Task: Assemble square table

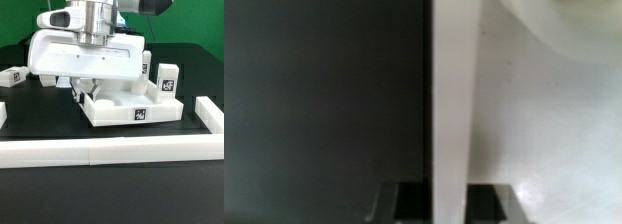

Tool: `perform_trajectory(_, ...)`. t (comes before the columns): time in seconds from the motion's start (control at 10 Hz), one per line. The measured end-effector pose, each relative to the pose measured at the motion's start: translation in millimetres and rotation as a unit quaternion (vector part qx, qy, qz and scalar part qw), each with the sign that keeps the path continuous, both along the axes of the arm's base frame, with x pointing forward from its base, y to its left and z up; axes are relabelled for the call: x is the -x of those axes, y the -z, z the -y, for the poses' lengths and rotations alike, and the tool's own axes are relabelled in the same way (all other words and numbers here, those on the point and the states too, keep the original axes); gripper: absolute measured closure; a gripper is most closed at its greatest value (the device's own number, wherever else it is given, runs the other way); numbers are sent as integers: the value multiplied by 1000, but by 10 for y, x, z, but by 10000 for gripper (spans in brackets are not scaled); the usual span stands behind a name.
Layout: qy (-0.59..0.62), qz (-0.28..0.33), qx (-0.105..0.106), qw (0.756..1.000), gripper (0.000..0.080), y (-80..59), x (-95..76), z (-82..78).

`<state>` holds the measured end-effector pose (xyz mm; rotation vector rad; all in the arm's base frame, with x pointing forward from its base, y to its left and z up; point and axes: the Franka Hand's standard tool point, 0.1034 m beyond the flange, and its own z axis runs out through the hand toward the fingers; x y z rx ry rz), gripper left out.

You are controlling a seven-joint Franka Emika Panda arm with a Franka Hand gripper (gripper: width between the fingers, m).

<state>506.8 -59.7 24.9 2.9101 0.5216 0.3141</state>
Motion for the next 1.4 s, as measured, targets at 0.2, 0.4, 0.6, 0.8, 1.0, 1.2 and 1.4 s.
perform_trajectory(0.2, -88, 1, 21, 996, 732, -43, -158, -82)
perform_trajectory(0.4, -168, 26, 49, 984, 728, -57, -342, -220)
perform_trajectory(0.6, -223, 39, 69, 972, 719, -80, -362, -239)
perform_trajectory(0.8, -267, 37, 80, 960, 715, -99, -399, -283)
perform_trajectory(1.0, -337, 49, 97, 935, 715, -141, -656, -573)
perform_trajectory(1.2, -432, 69, 130, 890, 712, -186, -952, -938)
perform_trajectory(1.4, -460, 66, 139, 875, 706, -203, -956, -925)
